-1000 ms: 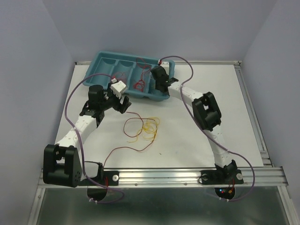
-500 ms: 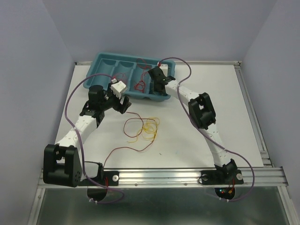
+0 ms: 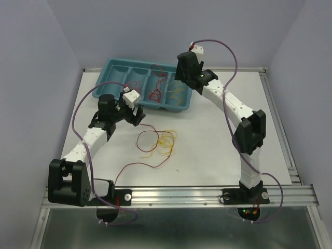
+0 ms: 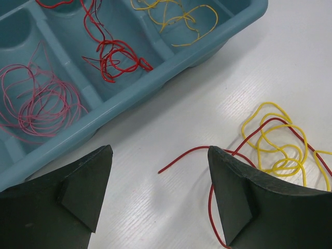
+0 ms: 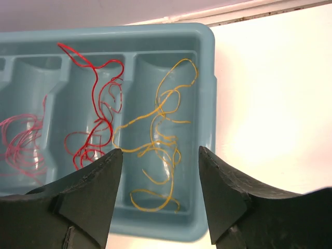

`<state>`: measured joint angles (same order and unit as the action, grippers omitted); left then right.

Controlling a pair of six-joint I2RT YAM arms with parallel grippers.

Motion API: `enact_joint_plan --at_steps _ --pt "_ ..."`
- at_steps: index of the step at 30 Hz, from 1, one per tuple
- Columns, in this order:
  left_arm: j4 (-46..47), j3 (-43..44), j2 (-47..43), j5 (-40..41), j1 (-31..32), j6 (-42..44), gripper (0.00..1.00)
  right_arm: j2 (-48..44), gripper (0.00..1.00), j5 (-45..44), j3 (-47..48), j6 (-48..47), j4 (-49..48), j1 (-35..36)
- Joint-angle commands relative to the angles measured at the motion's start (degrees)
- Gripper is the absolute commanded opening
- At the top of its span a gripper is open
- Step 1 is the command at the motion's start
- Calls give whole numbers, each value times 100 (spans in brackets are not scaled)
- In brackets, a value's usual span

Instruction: Untangle the cables

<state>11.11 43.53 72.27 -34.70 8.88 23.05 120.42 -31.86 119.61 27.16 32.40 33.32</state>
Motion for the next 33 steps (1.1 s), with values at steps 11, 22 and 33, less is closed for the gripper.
enact_joint_plan --at_steps 11,22,33 --pt "-65 235 235 -397 -27 112 86 -2118 68 1155 -3689 -580 -690 1413" --pt "-224 455 692 -257 -27 121 86 -2235 83 1982 -5097 -386 -1860 2195" --pt "-250 499 780 -230 -36 121 86 -1548 88 2192 -4895 -343 -2133 2363"
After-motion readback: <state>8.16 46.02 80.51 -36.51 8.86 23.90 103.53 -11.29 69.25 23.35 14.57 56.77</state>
